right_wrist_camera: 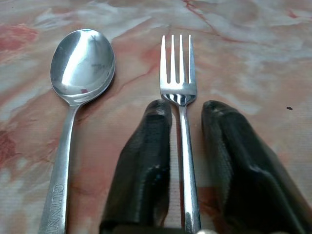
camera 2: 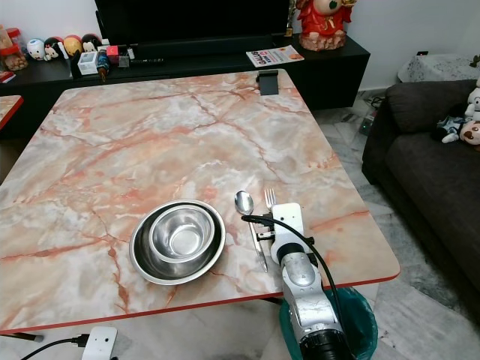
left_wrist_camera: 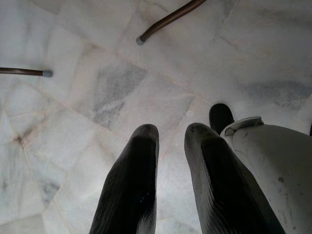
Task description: Setting the table
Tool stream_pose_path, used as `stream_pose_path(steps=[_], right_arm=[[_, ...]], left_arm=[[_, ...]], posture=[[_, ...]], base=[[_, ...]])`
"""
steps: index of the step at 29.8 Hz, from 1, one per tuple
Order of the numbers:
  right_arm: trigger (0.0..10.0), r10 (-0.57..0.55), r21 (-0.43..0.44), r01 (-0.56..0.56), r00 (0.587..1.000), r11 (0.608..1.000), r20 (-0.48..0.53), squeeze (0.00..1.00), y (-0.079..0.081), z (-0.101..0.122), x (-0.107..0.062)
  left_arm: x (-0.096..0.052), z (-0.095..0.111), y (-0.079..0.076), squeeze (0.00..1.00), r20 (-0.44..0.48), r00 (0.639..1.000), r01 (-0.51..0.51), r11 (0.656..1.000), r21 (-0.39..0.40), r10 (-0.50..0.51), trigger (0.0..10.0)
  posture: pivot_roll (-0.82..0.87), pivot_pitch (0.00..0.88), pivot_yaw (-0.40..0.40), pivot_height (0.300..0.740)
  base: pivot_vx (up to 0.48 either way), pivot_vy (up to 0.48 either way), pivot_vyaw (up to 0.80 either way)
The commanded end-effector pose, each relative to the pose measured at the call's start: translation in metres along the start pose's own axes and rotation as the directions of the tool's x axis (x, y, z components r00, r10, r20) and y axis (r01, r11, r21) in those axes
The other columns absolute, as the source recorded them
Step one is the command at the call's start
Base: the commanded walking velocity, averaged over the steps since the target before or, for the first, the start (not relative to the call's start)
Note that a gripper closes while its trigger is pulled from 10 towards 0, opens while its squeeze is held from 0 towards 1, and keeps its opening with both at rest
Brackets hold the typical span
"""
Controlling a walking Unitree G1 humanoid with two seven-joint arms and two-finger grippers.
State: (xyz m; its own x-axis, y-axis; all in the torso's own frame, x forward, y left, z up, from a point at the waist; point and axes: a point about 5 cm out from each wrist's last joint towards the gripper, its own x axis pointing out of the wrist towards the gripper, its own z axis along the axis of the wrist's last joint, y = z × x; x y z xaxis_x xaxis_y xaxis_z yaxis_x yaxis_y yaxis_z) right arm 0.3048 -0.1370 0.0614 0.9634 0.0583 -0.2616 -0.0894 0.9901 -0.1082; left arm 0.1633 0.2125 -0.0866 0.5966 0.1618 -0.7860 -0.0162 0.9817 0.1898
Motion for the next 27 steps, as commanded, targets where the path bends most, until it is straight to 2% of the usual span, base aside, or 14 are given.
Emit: stream_pose_path(steps=[1,6,7,8,10,12,13,19,24,27], right_arm=[[10.0,0.002,0.015,-0.002,1.000,1.000,-0.017,1.00,0.002,-0.003,0.000],[10.0,-0.004,0.020,0.004,1.000,1.000,-0.005,1.00,0.002,-0.001,0.000],[10.0,-0.008,0.028,0.007,1.000,1.000,0.027,1.00,0.002,0.004,0.001],[10.0,-0.002,0.042,-0.002,0.997,0.999,0.082,0.00,0.004,0.012,0.000],[10.0,0.002,0.076,-0.016,0.985,0.997,0.172,0.00,0.006,0.027,-0.001],[10.0,0.002,0.083,-0.018,0.982,0.996,0.189,0.00,0.006,0.030,-0.001],[10.0,0.006,0.090,-0.028,0.972,0.996,0.233,0.00,0.007,0.038,-0.002],[10.0,0.011,0.117,-0.048,0.953,0.992,0.304,0.00,0.010,0.050,-0.003],[10.0,0.034,0.090,-0.076,0.916,0.993,0.399,0.00,0.014,0.067,-0.006],[10.0,0.040,0.096,-0.087,0.911,0.992,0.410,0.00,0.017,0.070,-0.006]], left_arm=[[-0.001,-0.005,0.005,0.00,-0.020,1.000,-0.003,1.000,0.010,0.003,10.0],[-0.001,-0.004,0.005,0.00,-0.018,1.000,-0.003,1.000,0.011,0.003,10.0],[-0.001,-0.004,0.005,0.00,-0.018,1.000,-0.004,1.000,0.010,0.004,10.0],[-0.001,-0.004,0.006,0.00,-0.016,1.000,-0.005,1.000,0.009,0.005,10.0],[-0.001,-0.004,0.006,0.00,-0.016,1.000,-0.006,1.000,0.007,0.006,10.0],[-0.001,-0.004,0.006,0.00,-0.015,1.000,-0.006,1.000,0.006,0.006,10.0],[-0.001,-0.003,0.006,0.00,-0.015,1.000,-0.005,1.000,0.005,0.005,10.0],[0.000,-0.002,0.005,0.00,-0.007,1.000,-0.003,1.000,0.001,0.003,10.0],[0.000,0.001,0.005,0.00,0.013,1.000,-0.012,1.000,-0.012,0.012,10.0],[0.000,0.001,0.005,0.00,0.011,1.000,-0.012,1.000,-0.018,0.012,10.0]], posture=[[-0.01,0.064,0.062,0.740],[-0.01,0.064,0.063,0.740],[-0.01,0.064,0.063,0.740],[-0.01,0.063,0.063,0.740],[-0.01,0.061,0.063,0.740],[-0.01,0.061,0.064,0.740],[-0.01,0.060,0.063,0.740],[-0.01,0.060,0.062,0.740],[-0.01,0.058,0.061,0.740],[-0.01,0.056,0.059,0.740]], base=[[0.000,0.000,0.00],[0.000,0.000,0.00],[0.000,0.000,0.00],[0.000,0.000,0.00],[0.000,0.000,0.00],[0.000,0.000,0.00],[0.000,0.000,0.00],[0.000,0.000,0.00],[0.000,0.000,0.00],[0.000,0.000,0.00]])
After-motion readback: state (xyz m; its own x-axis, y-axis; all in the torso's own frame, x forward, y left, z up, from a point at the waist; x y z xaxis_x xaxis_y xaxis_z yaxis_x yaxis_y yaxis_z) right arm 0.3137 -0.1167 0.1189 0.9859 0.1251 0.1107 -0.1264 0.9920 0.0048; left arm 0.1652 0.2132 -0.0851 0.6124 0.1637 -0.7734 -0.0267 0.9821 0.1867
